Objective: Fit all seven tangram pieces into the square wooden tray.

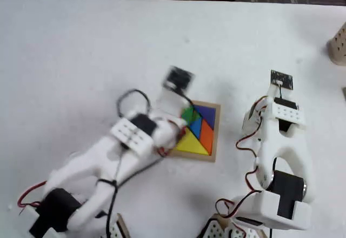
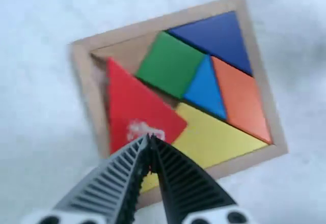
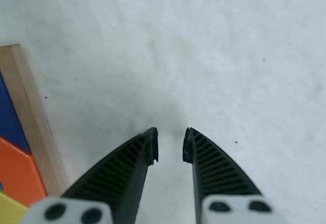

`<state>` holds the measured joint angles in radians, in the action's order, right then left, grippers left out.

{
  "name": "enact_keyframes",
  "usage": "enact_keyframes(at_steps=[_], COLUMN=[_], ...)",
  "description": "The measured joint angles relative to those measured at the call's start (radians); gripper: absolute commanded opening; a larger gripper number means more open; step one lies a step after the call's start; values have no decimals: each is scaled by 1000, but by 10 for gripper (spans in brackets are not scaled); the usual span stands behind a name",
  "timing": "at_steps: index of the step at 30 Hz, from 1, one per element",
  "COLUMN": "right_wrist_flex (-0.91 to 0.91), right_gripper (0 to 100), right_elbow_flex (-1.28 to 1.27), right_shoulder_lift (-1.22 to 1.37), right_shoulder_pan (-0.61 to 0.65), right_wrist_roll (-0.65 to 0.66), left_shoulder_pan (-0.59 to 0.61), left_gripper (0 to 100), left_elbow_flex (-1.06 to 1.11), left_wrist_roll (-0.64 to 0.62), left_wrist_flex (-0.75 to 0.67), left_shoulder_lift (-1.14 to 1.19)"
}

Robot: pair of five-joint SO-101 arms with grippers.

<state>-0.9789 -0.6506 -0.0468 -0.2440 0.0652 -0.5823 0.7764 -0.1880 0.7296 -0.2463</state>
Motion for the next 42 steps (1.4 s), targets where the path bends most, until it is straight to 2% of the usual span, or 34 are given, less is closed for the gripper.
enact_keyframes(at_steps=[3, 6, 12, 25, 31, 36, 42], right_wrist_flex=[0, 0, 0, 0, 0, 0, 0], right_gripper=[91, 91, 91, 91, 91, 91, 84], right_elbow_flex=[0, 0, 0, 0, 0, 0, 0], right_shoulder_lift=[0, 0, 0, 0, 0, 0, 0], right_shoulder_pan=[0, 0, 0, 0, 0, 0, 0], right_wrist_roll=[0, 0, 0, 0, 0, 0, 0], left_shoulder_pan=[-115, -137, -71, -35, -35, 11, 133], left_gripper=[22, 22, 22, 22, 23, 25, 24], left_elbow_flex=[3, -6, -115, -129, -124, -98, -92], left_wrist_roll=[0, -28, -57, -57, -57, -57, -55], left_wrist_flex=[-31, -40, -40, -77, -68, -68, -68], left_shoulder_lift=[34, 129, 279, 288, 161, 100, 94])
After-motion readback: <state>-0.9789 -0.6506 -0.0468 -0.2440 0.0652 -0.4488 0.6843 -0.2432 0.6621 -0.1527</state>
